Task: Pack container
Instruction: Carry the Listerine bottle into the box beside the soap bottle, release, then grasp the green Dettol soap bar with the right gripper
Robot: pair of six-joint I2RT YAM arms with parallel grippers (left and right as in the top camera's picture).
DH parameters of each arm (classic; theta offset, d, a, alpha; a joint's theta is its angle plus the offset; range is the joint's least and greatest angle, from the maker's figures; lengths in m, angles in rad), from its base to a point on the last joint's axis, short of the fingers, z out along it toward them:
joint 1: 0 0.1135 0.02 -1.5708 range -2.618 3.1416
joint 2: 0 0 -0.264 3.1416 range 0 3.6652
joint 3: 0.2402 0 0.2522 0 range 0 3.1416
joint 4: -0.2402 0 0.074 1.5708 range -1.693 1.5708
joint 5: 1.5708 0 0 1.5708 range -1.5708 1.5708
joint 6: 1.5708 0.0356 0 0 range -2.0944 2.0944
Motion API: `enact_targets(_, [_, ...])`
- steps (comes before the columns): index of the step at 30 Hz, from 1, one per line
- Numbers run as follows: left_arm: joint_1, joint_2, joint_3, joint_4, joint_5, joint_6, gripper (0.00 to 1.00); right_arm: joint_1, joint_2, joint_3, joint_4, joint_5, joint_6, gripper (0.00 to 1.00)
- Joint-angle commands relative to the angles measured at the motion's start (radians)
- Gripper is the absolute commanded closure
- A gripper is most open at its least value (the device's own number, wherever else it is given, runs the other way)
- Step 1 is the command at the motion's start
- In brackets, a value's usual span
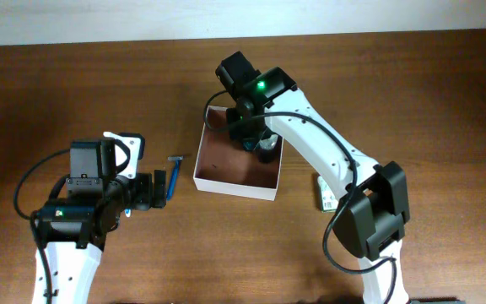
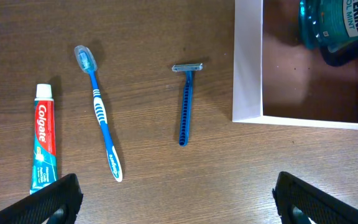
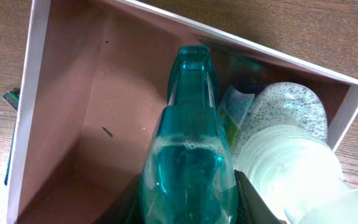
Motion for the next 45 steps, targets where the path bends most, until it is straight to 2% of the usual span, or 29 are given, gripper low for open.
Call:
enact_targets(1, [-0.002,0.000,0.014,-0.004,0.014,-0.010,0.01,0.004,-0.005,0.034,0.006,0.009,-0.006,0.67])
enact_targets(4, [-0.002,0.000,0.014,-0.004,0.014,-0.010,0.01,0.003,-0.005,0.034,0.005,0.009,-0.006,0.46])
enact_targets(6, [-0.002,0.000,0.014,-0.004,0.014,-0.010,0.01,0.003,-0.005,0.034,0.004,0.009,-0.006,0.39])
enact_targets(12, [-0.002,0.000,0.014,-0.004,0.014,-0.010,0.01,0.004,-0.005,0.034,-0.002,0.009,-0.007,0.39])
enact_targets(18, [-0.002,0.000,0.014,-0.003,0.014,-0.010,0.01,0.042,-0.041,0.035,-0.027,0.050,-0.082,0.39])
enact_targets(26, [-0.002,0.000,0.014,-0.003,0.014,-0.010,0.01,0.106,-0.340,0.035,-0.021,0.271,-0.092,0.33])
enact_targets(29, [-0.002,0.000,0.014,-0.004,0.014,-0.010,0.01,0.032,-0.473,0.035,-0.096,0.355,-0.024,0.21])
enact_targets(32, [-0.002,0.000,0.014,-0.004,0.014,-0.010,0.01,-0.121,-0.535,0.034,-0.212,0.323,0.024,0.12])
enact_targets(35, [-0.002,0.000,0.014,-0.003,0.014,-0.010,0.01,-0.257,-0.534,0.024,-0.304,0.228,-0.007,0.09])
enact_targets(37, [-0.002,0.000,0.014,-0.003,0.014,-0.010,0.01,-0.347,-0.533,-0.065,-0.310,0.132,-0.092,0.07])
enact_targets(40, [-0.002,0.000,0.014,-0.003,0.014,-0.010,0.00,-0.391,-0.533,-0.231,-0.257,0.080,-0.127,0.05])
enact_targets(44, [-0.002,0.000,0.014,-0.004,0.014,-0.010,0.01,-0.396,-0.532,-0.546,-0.063,0.021,-0.131,0.00])
enact_targets(45, [-0.002,0.000,0.014,-0.004,0.014,-0.010,0.01,-0.396,-0.532,-0.659,0.030,-0.010,-0.132,0.01])
